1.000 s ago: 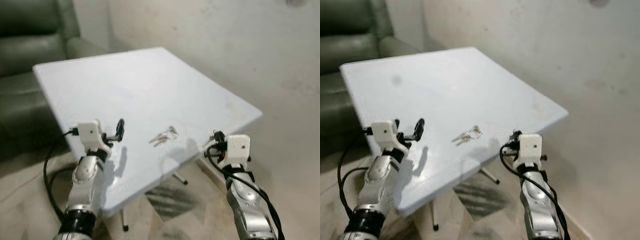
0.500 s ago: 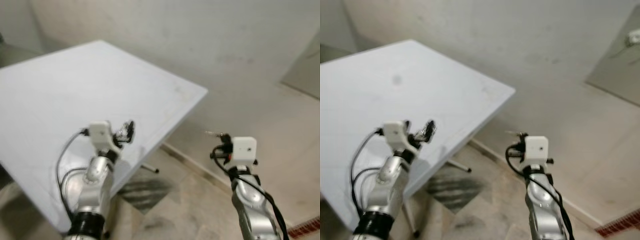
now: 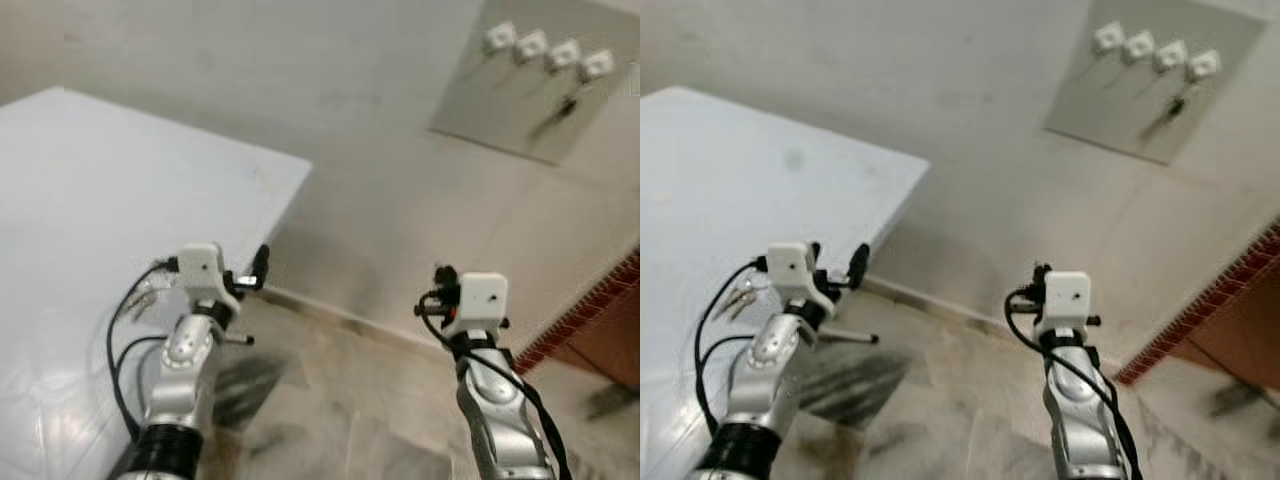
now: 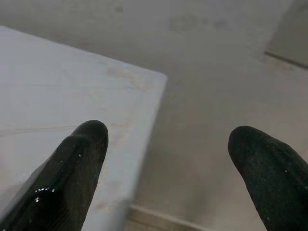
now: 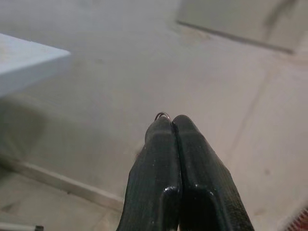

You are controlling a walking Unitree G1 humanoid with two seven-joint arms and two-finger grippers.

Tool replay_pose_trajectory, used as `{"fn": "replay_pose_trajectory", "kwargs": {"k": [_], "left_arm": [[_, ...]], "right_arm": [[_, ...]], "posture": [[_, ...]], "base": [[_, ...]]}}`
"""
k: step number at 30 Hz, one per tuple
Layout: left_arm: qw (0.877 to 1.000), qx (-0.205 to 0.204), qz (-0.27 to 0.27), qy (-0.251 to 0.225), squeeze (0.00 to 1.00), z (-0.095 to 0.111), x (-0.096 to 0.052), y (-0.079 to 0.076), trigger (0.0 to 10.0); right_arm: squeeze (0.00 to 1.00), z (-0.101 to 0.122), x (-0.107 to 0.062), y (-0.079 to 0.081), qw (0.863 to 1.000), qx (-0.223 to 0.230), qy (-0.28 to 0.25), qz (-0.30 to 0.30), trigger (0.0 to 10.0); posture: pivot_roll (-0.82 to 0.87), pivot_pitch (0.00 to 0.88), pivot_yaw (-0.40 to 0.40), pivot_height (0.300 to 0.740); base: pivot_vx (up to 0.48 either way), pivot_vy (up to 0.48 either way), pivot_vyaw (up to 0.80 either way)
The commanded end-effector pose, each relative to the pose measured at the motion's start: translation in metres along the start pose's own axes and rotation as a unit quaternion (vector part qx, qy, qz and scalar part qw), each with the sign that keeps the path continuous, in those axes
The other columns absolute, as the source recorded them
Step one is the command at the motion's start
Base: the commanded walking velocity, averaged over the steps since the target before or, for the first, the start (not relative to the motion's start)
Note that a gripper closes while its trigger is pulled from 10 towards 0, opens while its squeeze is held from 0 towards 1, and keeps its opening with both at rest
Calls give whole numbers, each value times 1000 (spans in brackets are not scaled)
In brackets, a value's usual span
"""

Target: Hang keys on a hook

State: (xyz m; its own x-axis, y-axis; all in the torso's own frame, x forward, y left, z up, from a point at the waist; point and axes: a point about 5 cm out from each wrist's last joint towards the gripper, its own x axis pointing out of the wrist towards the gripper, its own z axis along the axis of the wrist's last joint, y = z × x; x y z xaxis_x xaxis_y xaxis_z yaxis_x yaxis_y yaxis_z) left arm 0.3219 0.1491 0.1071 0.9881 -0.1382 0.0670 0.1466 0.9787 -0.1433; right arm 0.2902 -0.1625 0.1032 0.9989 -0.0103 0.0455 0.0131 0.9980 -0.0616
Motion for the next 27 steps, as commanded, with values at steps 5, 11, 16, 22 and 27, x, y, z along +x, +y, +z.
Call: {"fn": "replay_pose_trajectory", "kwargs": {"k": [5,11,16,22,27], "left_arm": [[1000,17,-19,4,0,-2,-1,-9,10000],[1000,24,-16,4,0,-2,0,-8,10000],[1000,15,-14,7,0,-2,2,-9,10000],[1000,16,-25,8,0,-1,5,-13,10000],[999,20,-27,11,0,0,7,-11,10000]], "right_arm": [[0,3,1,-13,1000,-13,-4,-13,10000],[0,3,3,-16,1000,-18,-5,-15,10000],[0,8,5,-16,1000,-13,-22,-11,10000],[0,8,6,-17,999,-17,-26,-10,10000],[0,7,5,-18,999,-16,-28,-13,10000]], "posture": [[31,29,-87,740],[31,21,-87,740],[28,14,-77,740],[22,12,-51,740],[20,19,-36,740]], "base": [[0,0,-781],[0,0,-781],[0,0,-547],[0,0,0],[0,0,0]]}}
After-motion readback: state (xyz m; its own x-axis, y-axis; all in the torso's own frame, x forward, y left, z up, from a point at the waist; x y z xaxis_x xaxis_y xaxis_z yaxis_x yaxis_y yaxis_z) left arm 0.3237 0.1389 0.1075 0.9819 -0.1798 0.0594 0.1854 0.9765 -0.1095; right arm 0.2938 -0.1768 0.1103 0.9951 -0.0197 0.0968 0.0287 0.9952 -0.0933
